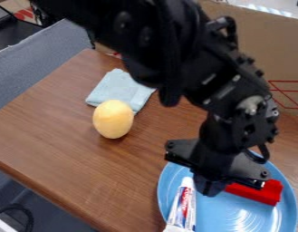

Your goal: Move the toothpaste from the blue plate to the cloth

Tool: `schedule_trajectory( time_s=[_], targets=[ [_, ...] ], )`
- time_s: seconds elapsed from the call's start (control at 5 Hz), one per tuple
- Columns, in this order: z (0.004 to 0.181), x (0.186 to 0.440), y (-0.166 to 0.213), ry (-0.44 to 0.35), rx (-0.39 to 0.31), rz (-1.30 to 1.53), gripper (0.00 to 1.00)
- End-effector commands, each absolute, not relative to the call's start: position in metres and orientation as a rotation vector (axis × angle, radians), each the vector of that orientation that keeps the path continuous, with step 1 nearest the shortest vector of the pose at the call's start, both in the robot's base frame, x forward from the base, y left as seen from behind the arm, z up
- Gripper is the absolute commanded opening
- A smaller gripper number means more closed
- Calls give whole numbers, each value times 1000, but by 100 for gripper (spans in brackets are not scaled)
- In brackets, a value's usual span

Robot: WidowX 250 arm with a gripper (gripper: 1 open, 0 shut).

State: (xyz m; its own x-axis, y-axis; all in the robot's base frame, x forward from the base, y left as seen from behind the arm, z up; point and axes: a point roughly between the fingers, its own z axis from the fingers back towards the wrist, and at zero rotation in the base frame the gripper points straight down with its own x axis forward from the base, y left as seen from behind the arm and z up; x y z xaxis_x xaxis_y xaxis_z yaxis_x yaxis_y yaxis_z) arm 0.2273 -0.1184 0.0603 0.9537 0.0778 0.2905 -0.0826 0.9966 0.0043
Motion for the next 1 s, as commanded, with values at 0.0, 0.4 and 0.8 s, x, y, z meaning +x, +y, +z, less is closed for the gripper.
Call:
schedule_trajectory(
  time_s=[0.0,0.4,0.8],
  targets=[
    [76,242,-111,-320,-13,84,100],
    [65,246,-113,-293,-8,74,100],
    [45,242,-113,-270,2,57,100]
  ],
)
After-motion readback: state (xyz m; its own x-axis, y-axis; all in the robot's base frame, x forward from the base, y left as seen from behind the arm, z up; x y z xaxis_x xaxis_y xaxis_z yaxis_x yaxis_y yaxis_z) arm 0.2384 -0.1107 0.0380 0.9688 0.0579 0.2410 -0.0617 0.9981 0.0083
